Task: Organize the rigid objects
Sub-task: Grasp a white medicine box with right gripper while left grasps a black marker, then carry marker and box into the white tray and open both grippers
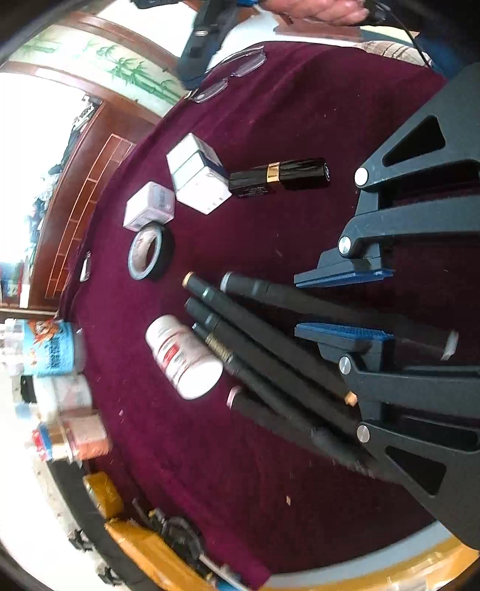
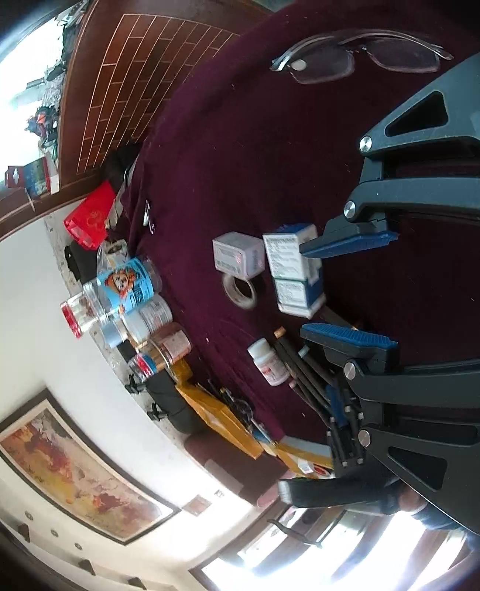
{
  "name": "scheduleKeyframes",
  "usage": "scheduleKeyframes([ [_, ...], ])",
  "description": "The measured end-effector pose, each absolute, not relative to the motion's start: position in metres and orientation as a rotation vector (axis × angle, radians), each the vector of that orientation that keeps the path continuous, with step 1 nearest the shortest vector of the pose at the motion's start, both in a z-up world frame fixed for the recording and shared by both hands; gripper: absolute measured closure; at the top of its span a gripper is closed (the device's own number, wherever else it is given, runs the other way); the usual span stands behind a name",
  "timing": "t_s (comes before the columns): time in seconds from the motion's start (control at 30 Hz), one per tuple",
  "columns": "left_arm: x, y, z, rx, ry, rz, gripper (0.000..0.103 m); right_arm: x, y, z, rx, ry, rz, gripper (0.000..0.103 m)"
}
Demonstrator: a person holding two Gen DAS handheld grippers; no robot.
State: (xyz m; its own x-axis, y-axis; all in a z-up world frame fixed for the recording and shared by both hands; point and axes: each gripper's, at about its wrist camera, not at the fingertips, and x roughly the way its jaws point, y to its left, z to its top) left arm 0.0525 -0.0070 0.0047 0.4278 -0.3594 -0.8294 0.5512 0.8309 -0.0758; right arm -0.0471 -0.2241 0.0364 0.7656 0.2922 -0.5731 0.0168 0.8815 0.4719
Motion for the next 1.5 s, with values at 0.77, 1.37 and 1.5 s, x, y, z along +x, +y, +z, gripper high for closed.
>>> scheduleKeyframes([
  [0.77,0.052,-0.001,0.002,0.142,0.913,-0.593,0.087,-0.024,-0.194,0.015,0.319,0.926,0.278,0.065],
  [1.37,0.045,0.015,0.028,0.060,0.794,-0.574,0.091,-0.026,-0.157,0.014,0.093,0.910,0.129,0.072],
  [1.5,0.044,0.032,0.045,-0.009,0.749,-0.555,0.091,-0.041,-0.150,0.042,0.148,0.798,0.150,0.072],
])
